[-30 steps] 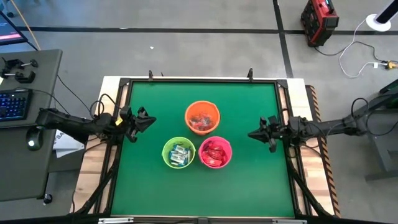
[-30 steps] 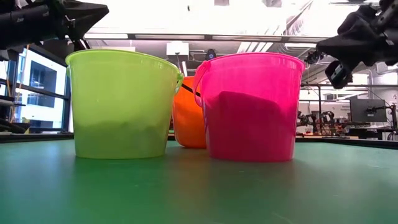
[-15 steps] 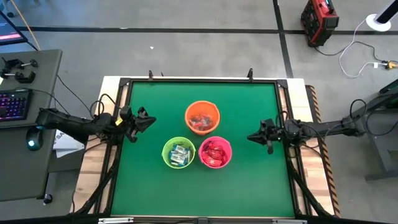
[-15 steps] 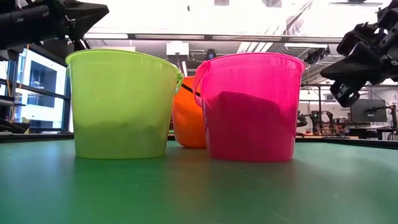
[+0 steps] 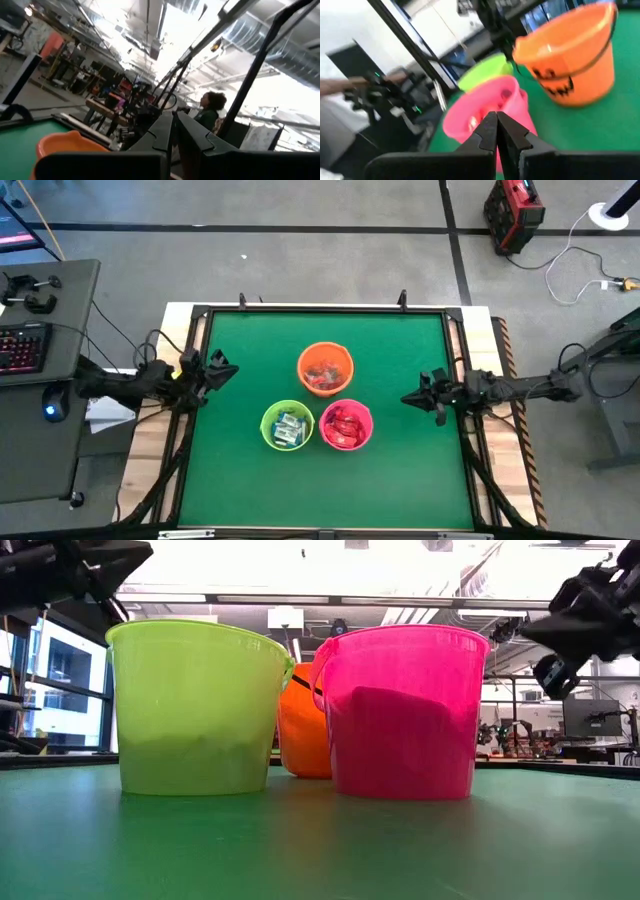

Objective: Sort candy by brand, put in halloween buckets
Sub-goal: Return to Home Position

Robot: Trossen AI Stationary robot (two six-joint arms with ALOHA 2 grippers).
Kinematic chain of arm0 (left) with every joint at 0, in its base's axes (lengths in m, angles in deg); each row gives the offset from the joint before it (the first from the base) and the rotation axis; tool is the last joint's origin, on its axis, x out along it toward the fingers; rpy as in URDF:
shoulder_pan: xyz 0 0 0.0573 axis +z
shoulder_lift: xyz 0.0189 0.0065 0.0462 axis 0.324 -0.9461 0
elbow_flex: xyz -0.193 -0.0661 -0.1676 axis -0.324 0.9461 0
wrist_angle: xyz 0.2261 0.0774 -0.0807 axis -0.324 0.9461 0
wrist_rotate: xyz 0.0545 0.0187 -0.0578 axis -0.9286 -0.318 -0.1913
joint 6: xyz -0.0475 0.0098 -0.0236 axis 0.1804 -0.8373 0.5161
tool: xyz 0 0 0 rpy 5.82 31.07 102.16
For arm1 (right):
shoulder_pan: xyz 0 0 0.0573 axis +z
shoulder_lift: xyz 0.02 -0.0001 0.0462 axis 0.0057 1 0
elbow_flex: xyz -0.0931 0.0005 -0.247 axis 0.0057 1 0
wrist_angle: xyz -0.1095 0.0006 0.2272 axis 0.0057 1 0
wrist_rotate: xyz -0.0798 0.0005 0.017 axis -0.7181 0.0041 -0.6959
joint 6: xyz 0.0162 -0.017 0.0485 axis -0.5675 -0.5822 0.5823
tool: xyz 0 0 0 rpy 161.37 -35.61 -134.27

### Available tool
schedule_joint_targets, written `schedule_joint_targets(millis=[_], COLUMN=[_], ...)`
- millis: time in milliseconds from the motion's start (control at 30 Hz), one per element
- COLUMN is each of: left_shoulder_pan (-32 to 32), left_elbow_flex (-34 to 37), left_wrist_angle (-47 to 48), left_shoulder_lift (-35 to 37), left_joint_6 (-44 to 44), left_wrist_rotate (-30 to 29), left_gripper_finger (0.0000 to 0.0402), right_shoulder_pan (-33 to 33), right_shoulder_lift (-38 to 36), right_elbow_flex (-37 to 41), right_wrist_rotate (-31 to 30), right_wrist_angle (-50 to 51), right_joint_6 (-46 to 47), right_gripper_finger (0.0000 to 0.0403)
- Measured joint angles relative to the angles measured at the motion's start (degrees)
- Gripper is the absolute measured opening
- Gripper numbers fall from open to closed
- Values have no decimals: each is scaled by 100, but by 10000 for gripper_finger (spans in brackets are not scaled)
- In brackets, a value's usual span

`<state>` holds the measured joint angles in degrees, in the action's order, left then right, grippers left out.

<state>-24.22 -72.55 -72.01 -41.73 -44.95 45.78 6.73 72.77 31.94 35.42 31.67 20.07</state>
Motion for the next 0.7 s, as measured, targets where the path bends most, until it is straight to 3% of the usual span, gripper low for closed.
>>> schedule_joint_targets(millis=[67, 233, 700], left_shoulder_pan=[79, 200, 273], left_elbow_flex=[-6, -7, 2], left_wrist_angle=[142, 71, 192], left_shoulder_lift=[226, 215, 214], left_joint_6=[-3, -3, -1], left_wrist_rotate=[-14, -51, -31], left_gripper_finger=[14, 14, 14], right_shoulder_pan=[-20, -41, 36], right_shoulder_lift=[-342, -341, -303], right_elbow_flex=[0, 9, 11], right_wrist_rotate=[0, -1, -2], right_wrist_angle=[-6, -333, -59], right_joint_6=[0, 1, 0], right_gripper_finger=[0, 0, 0])
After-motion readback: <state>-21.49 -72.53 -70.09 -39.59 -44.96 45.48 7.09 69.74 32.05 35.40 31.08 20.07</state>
